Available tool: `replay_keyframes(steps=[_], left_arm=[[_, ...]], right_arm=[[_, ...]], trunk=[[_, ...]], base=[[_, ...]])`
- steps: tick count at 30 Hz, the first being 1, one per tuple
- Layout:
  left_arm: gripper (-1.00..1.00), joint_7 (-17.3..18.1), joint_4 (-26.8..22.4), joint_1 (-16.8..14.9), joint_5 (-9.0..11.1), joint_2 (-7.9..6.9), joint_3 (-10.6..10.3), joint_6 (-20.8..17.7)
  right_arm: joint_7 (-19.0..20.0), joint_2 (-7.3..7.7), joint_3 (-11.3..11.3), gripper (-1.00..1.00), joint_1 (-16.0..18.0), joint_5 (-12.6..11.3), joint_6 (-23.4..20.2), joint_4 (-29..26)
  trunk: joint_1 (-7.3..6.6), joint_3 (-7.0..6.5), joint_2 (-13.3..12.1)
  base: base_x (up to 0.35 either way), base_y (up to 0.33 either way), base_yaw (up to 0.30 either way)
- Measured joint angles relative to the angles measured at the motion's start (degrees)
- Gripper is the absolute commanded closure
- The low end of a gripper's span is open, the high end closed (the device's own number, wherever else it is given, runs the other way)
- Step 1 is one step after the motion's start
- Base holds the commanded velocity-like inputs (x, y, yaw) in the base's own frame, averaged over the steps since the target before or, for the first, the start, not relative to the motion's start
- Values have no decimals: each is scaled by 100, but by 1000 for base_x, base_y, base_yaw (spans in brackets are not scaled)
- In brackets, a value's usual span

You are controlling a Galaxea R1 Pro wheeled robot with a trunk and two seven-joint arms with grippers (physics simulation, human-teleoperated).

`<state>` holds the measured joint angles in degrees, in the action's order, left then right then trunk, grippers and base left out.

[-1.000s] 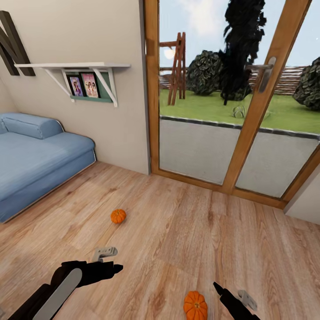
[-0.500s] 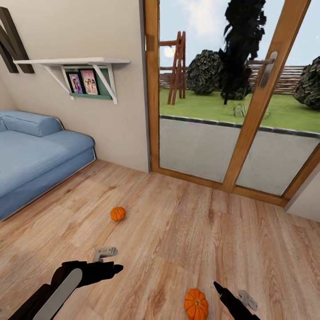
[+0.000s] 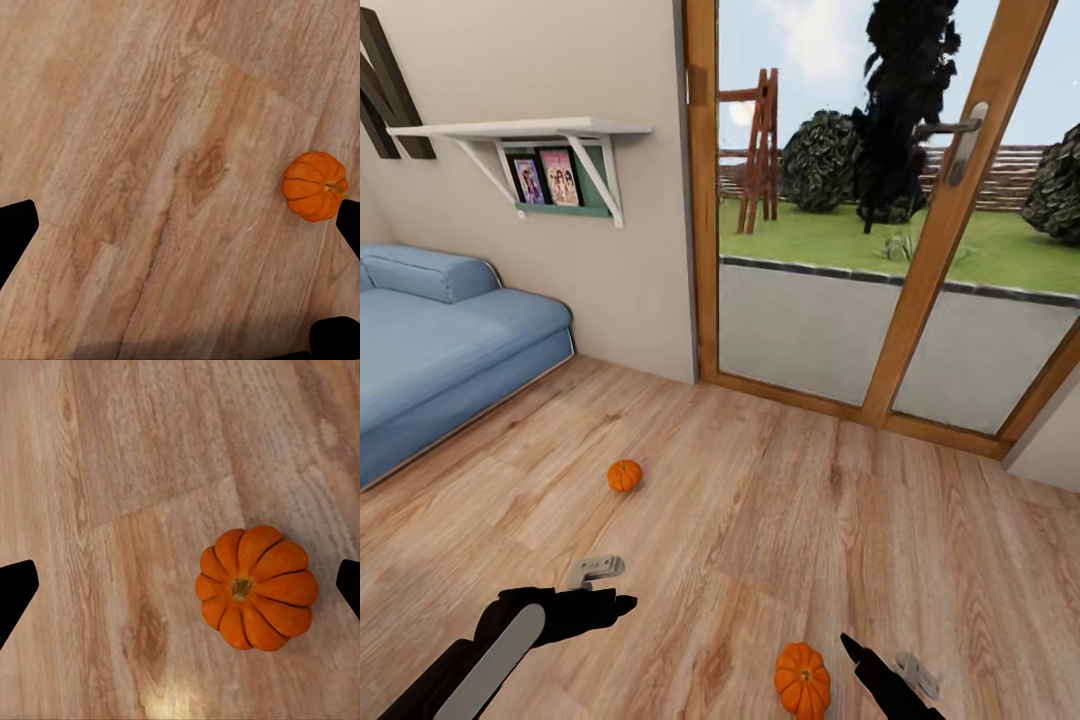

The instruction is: Place each of the two pumpkins and all three candles from the living room inside a cabinet in the living room (use any cabinet), then make sure every cabinet is closed, and position the cauldron so it is next to a table in the living room.

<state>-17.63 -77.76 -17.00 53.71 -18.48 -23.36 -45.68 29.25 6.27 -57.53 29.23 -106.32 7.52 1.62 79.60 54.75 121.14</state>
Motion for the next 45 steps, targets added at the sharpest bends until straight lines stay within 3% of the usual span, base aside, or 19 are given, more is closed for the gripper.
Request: replay_keyframes(steps=[45], left_arm=[[-100, -6, 13, 0, 0, 7, -7, 1]], right_arm=[[-7, 0, -1, -100, 0, 0, 4, 9]], trunk=[[989, 808, 1805]], base=[[0, 0, 0]])
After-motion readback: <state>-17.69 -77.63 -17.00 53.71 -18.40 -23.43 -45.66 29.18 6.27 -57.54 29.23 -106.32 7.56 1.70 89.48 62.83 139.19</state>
